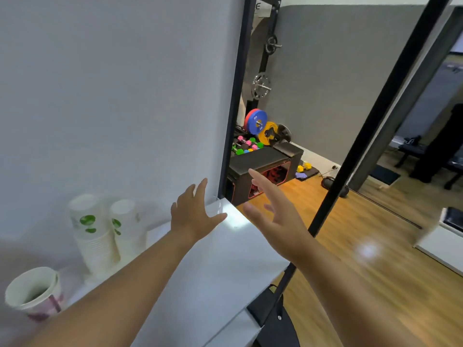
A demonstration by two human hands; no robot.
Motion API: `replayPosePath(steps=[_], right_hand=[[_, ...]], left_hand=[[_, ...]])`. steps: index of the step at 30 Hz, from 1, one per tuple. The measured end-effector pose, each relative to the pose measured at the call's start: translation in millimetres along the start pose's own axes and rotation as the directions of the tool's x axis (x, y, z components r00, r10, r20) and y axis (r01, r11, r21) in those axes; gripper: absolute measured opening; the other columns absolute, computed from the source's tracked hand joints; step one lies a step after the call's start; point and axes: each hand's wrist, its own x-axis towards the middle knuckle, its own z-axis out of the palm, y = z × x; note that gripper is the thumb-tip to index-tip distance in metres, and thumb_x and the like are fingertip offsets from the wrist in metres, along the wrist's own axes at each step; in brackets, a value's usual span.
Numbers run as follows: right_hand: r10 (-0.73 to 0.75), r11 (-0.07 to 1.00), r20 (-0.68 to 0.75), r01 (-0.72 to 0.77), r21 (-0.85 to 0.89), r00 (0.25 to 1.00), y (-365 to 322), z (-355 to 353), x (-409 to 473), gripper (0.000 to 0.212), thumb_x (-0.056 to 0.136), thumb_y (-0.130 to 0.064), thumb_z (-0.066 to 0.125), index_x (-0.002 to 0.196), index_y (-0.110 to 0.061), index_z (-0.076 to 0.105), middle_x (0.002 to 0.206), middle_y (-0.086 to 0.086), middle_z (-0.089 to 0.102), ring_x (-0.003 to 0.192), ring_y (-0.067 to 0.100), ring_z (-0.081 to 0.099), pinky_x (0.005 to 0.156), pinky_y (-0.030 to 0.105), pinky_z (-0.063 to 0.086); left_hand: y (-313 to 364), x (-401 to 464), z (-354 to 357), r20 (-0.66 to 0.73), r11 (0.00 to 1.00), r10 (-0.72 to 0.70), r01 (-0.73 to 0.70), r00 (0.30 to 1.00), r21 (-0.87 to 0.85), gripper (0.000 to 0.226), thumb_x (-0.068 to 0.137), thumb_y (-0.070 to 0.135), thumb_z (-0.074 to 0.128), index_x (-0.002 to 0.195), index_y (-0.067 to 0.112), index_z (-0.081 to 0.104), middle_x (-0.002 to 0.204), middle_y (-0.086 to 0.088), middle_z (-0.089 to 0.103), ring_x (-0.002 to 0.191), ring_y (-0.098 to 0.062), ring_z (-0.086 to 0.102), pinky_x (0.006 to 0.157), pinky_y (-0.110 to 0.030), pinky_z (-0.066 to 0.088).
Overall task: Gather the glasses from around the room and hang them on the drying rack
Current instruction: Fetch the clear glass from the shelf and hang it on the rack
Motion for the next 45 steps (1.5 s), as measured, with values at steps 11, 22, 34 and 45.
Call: replayPosePath(steps=[11, 22, 34, 45], right_hand=[[0.038, 0.997, 0.031, -0.035, -0.074, 0.999, 35, 31, 35, 0.078, 0.084, -0.087, 0.051, 0.154, -0.066, 0.024, 0.141, -0.056, 0.030, 0.138, -0.020, 0.030, 0.116, 0.043, 0.041], [0.047, 0.996, 0.041, -0.044, -0.075, 0.998, 49, 35, 39, 0.080, 0.082, -0.089, 0.052, 0.153, -0.067, 0.023, 0.135, -0.062, 0.029, 0.131, -0.029, 0.028, 0.109, 0.032, 0.037], [-0.021, 0.997, 0.046, 0.018, 0.075, 0.999, 15, 5, 14, 0.095, 0.073, -0.083, 0.072, 0.151, -0.071, 0.020, 0.150, -0.041, 0.036, 0.137, -0.013, 0.034, 0.105, 0.030, 0.035], [-0.166, 0.927, 0.015, 0.151, 0.342, 0.986, -72, -59, -47, 0.114, 0.071, -0.050, 0.094, 0.154, -0.066, 0.017, 0.161, -0.020, 0.037, 0.138, -0.005, 0.036, 0.114, 0.041, 0.043]], left_hand=[[-22, 39, 63, 0.042, 0.998, 0.037, -0.035, 0.998, -0.045, 0.102, 0.076, 0.071, 0.070, 0.159, 0.035, 0.023, 0.159, -0.007, 0.037, 0.135, -0.033, 0.048, 0.101, -0.046, 0.049], [-25, 43, 53, 0.019, 0.984, 0.078, -0.074, 0.997, -0.160, 0.082, 0.080, 0.059, 0.075, 0.148, 0.028, 0.042, 0.141, -0.004, 0.051, 0.112, -0.026, 0.062, 0.085, -0.035, 0.054], [64, 3, -74, -0.177, 0.982, 0.109, -0.133, 0.978, -0.132, 0.085, 0.074, 0.076, 0.069, 0.146, 0.037, 0.043, 0.139, 0.005, 0.052, 0.113, -0.017, 0.061, 0.084, -0.034, 0.057], [186, -129, -220, -0.392, 0.995, 0.073, -0.091, 0.917, -0.028, 0.085, 0.072, 0.076, 0.070, 0.143, 0.035, 0.049, 0.135, 0.005, 0.057, 0.111, -0.015, 0.060, 0.081, -0.029, 0.049]])
